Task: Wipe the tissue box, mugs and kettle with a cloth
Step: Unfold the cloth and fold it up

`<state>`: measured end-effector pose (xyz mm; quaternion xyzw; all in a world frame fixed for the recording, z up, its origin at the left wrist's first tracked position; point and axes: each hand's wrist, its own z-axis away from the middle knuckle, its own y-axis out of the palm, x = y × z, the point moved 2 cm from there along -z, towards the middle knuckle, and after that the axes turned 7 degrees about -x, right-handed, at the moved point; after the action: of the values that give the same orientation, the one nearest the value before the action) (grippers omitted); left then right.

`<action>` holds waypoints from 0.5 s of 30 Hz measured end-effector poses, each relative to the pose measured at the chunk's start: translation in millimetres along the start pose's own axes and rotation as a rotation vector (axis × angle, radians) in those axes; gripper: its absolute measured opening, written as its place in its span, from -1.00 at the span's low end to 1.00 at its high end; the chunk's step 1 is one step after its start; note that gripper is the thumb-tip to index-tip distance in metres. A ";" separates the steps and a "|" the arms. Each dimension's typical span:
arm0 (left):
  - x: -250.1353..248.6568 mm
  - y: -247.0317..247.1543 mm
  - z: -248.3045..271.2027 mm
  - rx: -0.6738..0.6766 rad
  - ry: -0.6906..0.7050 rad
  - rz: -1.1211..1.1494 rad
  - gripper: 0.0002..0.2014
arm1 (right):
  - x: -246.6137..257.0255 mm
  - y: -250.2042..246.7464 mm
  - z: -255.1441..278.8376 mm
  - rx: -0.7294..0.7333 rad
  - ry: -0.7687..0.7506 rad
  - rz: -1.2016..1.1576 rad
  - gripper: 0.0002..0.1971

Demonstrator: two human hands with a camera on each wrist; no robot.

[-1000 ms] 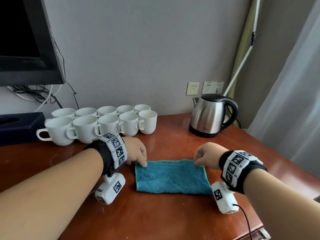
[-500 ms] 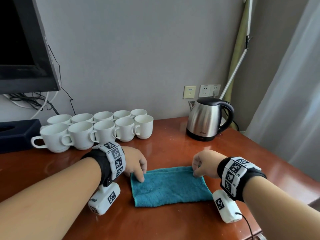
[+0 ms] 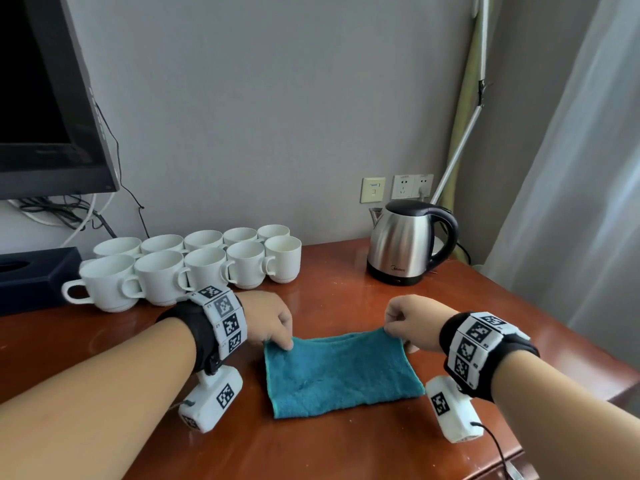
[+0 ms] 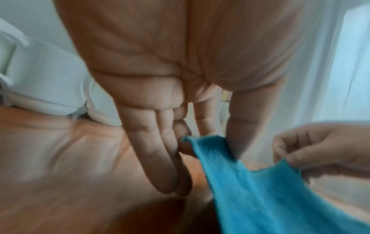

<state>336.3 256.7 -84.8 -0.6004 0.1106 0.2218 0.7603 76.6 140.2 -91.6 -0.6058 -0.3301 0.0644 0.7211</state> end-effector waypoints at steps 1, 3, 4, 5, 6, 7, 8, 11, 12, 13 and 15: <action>-4.2 -5.9 2.0 -0.053 0.006 0.064 -0.84 | -1.1 -1.7 1.8 0.002 0.020 -0.073 -0.94; -15.3 -19.9 6.7 -0.165 0.015 0.260 -0.84 | -3.9 -5.3 5.8 0.007 0.055 -0.224 -0.95; -21.8 -28.0 8.9 -0.235 0.038 0.337 -0.87 | -5.3 -7.9 8.3 0.006 0.067 -0.296 -0.96; -29.6 -36.1 12.1 -0.301 0.073 0.387 -0.91 | -6.8 -10.8 11.4 -0.001 0.076 -0.366 -0.96; -37.7 -44.3 15.6 -0.348 0.115 0.417 -0.88 | -8.1 -14.0 14.9 -0.009 0.082 -0.433 -0.95; -46.4 -51.5 19.8 -0.375 0.156 0.434 -0.85 | -9.2 -17.4 18.9 -0.017 0.085 -0.497 -0.93; -55.7 -58.0 24.4 -0.387 0.185 0.448 -0.84 | -10.9 -20.6 23.1 -0.023 0.085 -0.558 -0.92; -79.8 -76.6 37.7 -0.384 0.246 0.398 -0.78 | -13.2 -30.3 39.3 -0.036 0.085 -0.696 -0.88; -86.4 -82.4 42.8 -0.381 0.257 0.361 -0.77 | -13.9 -33.3 44.6 -0.040 0.084 -0.720 -0.87; -91.4 -87.6 47.0 -0.383 0.260 0.333 -0.80 | -14.5 -36.0 50.0 -0.049 0.082 -0.727 -0.86; -97.1 -96.6 53.4 -0.398 0.259 0.292 -0.90 | -16.4 -42.0 59.8 -0.074 0.076 -0.712 -0.83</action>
<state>291.2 270.8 54.4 -0.7391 0.2466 0.2677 0.5668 17.8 171.0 -56.8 -0.4807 -0.4953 -0.2253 0.6876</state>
